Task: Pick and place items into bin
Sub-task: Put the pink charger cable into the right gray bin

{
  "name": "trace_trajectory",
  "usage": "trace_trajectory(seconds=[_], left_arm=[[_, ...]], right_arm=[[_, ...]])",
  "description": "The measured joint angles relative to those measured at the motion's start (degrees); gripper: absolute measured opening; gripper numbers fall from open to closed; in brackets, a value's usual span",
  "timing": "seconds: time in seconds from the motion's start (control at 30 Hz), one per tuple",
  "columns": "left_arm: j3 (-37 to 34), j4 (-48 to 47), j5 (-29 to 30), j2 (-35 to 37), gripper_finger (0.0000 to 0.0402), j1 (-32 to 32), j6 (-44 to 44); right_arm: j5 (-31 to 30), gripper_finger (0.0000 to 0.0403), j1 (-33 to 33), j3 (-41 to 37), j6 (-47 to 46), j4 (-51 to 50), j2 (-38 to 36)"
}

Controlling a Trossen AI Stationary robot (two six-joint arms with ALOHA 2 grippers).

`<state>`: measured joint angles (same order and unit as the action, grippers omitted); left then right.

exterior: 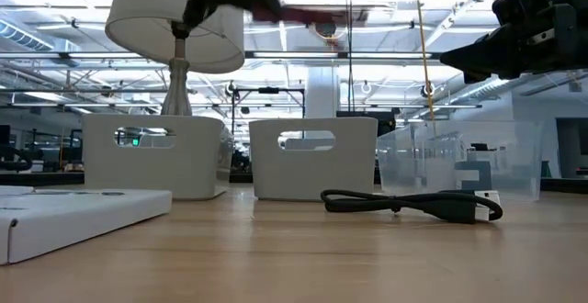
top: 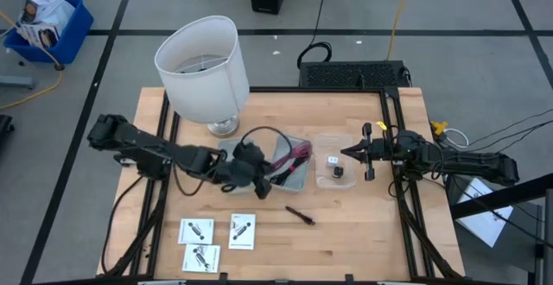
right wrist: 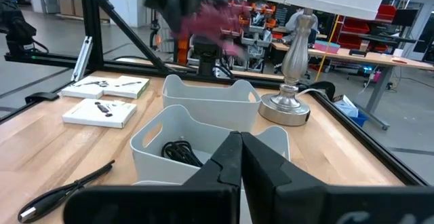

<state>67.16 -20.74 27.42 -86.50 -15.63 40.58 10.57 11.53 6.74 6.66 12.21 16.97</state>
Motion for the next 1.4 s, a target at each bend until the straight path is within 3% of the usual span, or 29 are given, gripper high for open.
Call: trace_trajectory(seconds=[0.27, 0.4, 0.97, 1.4], left_arm=[[0.0, -1.7, -14.9, -6.0, 0.0033, 6.5, 4.3], [0.0, -2.4, -19.2, -9.1, 0.0033, 8.7, 4.7], [0.0, -4.0, -26.2, -10.7, 0.0033, 16.5, 4.1], [0.0, -1.4, -30.2, -14.1, 0.0033, 19.0, 1.3]], right_arm=[[-0.2, 0.0, 0.0, 0.0, 0.0, 0.2, 0.5], [-0.3, 0.0, 0.0, 0.0, 0.2, 0.6, 1.0], [-0.3, 0.0, 0.0, 0.0, 0.5, 1.0, 1.9], [-0.2, 0.0, 0.0, 0.0, 1.5, 0.9, 1.9]])
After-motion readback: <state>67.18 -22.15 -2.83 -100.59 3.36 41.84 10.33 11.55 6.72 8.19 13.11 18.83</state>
